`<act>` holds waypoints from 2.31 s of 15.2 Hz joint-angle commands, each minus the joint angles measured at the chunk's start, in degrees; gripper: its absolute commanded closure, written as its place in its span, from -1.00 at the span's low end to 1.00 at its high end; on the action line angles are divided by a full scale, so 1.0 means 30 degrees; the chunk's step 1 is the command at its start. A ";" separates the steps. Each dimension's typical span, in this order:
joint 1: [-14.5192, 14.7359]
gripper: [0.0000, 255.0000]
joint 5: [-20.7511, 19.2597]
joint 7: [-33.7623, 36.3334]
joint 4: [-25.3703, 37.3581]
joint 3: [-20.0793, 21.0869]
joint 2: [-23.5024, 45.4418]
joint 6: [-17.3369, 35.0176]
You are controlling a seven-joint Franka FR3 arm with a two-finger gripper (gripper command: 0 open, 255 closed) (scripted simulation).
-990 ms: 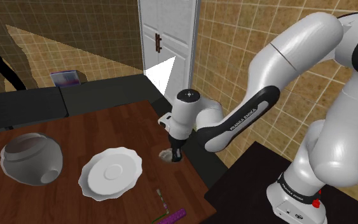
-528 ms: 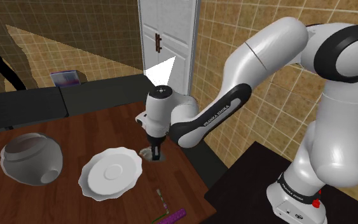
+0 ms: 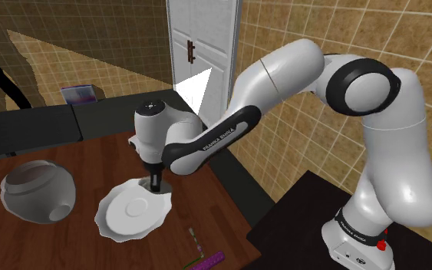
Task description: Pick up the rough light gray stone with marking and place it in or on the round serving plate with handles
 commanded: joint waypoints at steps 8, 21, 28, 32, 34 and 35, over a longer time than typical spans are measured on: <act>0.2898 1.00 -0.0107 -0.1175 1.5514 -0.0562 0.8732 -0.6647; 0.2902 1.00 -0.0414 -0.0746 1.4751 -0.0847 1.0167 -0.4482; 0.2945 1.00 -0.0510 -0.0653 1.4850 -0.0938 1.0782 -0.3966; 0.2942 1.00 -0.0516 -0.0652 1.4852 -0.0931 1.0784 -0.3968; 0.2979 -1.00 -0.0518 -0.0668 1.5054 -0.0943 1.0954 -0.3993; 0.2975 -1.00 -0.0530 -0.0599 1.4801 -0.0934 1.0785 -0.3926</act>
